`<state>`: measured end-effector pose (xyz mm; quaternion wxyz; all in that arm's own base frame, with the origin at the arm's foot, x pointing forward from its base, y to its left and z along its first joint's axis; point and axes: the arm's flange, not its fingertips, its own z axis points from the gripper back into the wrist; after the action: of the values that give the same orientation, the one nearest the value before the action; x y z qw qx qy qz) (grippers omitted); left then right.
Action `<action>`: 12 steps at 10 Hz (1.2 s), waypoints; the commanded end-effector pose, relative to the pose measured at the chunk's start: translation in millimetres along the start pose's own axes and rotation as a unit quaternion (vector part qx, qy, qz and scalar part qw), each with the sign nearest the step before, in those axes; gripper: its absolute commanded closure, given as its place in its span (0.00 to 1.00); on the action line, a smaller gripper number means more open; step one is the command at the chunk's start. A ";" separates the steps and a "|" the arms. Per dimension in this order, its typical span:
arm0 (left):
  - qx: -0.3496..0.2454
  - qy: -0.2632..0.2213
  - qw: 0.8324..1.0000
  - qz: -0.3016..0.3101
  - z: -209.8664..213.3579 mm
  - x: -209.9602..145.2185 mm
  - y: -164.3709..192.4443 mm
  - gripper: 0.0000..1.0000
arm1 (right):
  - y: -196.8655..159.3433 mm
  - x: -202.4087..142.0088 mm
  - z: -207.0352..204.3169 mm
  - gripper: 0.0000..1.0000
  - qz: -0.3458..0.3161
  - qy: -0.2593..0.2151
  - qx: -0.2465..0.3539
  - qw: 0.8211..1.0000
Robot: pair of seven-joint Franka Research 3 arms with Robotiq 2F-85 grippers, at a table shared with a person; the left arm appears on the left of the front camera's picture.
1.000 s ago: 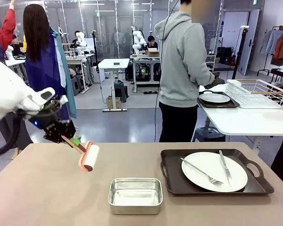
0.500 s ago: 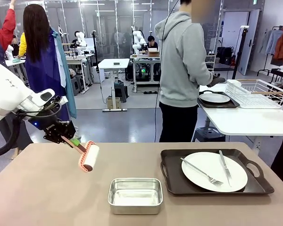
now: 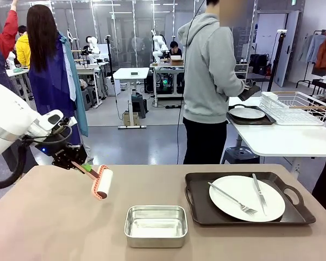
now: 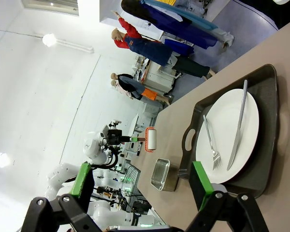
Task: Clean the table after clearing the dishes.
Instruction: When the left (or right) Handle tray is removed, use the left hand (or right hand) to clean the left (or right) side of the table with the Lint Roller.
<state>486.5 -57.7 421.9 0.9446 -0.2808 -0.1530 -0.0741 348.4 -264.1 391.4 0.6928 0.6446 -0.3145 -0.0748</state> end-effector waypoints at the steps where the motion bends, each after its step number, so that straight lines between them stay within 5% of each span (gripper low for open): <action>1: -0.028 0.003 1.000 0.005 -16.3 3.5 12.7 0.80 | 4.4 -2.9 -1.5 0.00 0.003 -0.002 0.004 1.000; 6: -0.063 0.036 0.997 0.029 -32.2 -19.2 61.4 0.80 | 4.4 -2.9 -1.5 0.00 0.003 -0.002 0.004 1.000; 12: -0.099 0.089 0.988 0.074 -12.8 -28.1 182.0 0.80 | 4.4 -2.9 -1.5 0.00 0.003 -0.002 0.004 1.000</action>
<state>501.7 60.5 330.2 0.9177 -0.3902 -0.0657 -0.0340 348.4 -264.2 391.4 0.6928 0.6446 -0.3145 -0.0749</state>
